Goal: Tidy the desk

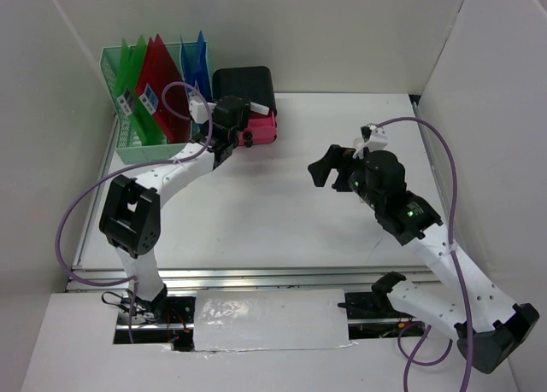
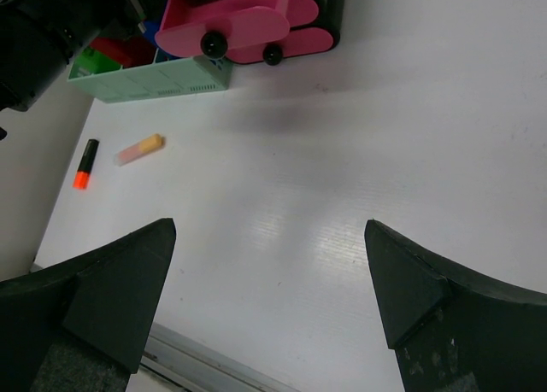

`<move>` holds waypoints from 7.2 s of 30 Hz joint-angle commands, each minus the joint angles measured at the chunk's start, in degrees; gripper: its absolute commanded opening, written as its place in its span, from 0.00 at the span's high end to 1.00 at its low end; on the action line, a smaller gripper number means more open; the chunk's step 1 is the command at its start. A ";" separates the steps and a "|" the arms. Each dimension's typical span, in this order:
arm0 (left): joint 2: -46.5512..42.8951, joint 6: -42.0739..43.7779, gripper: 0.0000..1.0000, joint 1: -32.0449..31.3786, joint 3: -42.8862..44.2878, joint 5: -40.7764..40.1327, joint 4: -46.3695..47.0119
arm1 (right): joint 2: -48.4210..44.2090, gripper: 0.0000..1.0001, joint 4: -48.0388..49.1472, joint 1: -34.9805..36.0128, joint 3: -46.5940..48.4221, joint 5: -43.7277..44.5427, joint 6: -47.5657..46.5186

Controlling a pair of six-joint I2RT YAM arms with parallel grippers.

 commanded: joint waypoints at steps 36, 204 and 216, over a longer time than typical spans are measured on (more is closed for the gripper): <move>-21.14 21.14 0.01 29.46 -20.45 18.17 -40.56 | 1.36 0.00 9.35 -0.29 -3.14 -12.12 -1.23; -0.15 68.33 0.01 55.41 -9.66 30.21 -32.99 | -3.65 0.00 -0.74 -9.87 6.26 -36.56 -9.92; 5.22 68.95 0.26 55.33 -7.63 25.21 -35.28 | -4.62 0.00 -1.62 -9.87 6.43 -37.53 -10.54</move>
